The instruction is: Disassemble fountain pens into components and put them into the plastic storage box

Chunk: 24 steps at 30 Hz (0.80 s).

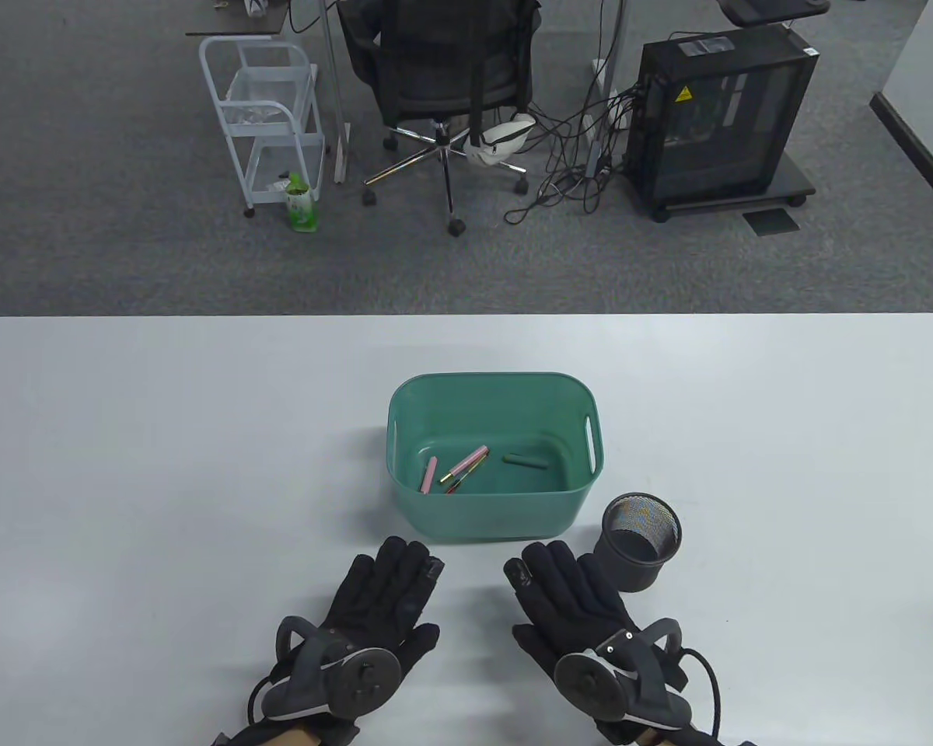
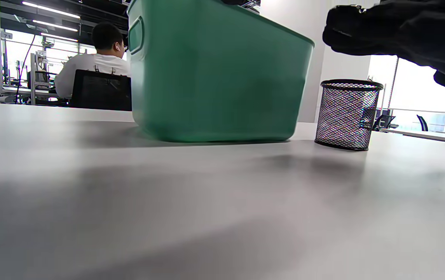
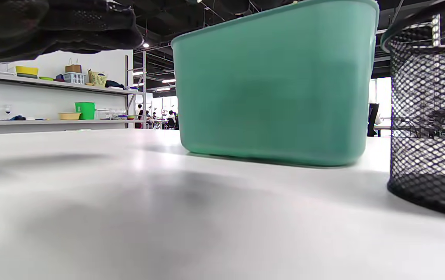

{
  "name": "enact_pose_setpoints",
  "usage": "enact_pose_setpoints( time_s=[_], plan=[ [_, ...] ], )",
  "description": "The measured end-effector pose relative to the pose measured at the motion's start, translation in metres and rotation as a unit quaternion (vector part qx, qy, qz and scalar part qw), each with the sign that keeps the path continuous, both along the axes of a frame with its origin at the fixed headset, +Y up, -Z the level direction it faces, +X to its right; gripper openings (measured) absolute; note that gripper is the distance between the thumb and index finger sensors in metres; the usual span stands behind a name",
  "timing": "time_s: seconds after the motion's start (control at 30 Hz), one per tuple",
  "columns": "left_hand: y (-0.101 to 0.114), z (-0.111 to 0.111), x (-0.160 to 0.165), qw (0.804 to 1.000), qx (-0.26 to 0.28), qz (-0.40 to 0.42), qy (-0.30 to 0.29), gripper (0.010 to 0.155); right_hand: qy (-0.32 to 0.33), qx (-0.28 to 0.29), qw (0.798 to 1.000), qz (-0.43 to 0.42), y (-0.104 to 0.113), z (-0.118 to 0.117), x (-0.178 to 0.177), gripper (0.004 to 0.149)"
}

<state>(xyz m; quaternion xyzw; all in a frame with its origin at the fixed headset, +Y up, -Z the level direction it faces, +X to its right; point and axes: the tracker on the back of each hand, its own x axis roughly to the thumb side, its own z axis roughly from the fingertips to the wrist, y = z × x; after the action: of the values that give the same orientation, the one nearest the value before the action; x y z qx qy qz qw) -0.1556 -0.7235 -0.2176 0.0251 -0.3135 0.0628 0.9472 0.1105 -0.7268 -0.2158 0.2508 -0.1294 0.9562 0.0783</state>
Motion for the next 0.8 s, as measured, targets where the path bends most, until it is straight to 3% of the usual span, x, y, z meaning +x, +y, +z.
enact_pose_setpoints(
  time_s=[0.8],
  plan=[
    [-0.0038, 0.0002, 0.0046, 1.000, -0.008, -0.016, -0.008, 0.073, -0.008, -0.022, 1.000, 0.006, -0.0070, -0.0011, 0.0022, 0.067]
  ],
)
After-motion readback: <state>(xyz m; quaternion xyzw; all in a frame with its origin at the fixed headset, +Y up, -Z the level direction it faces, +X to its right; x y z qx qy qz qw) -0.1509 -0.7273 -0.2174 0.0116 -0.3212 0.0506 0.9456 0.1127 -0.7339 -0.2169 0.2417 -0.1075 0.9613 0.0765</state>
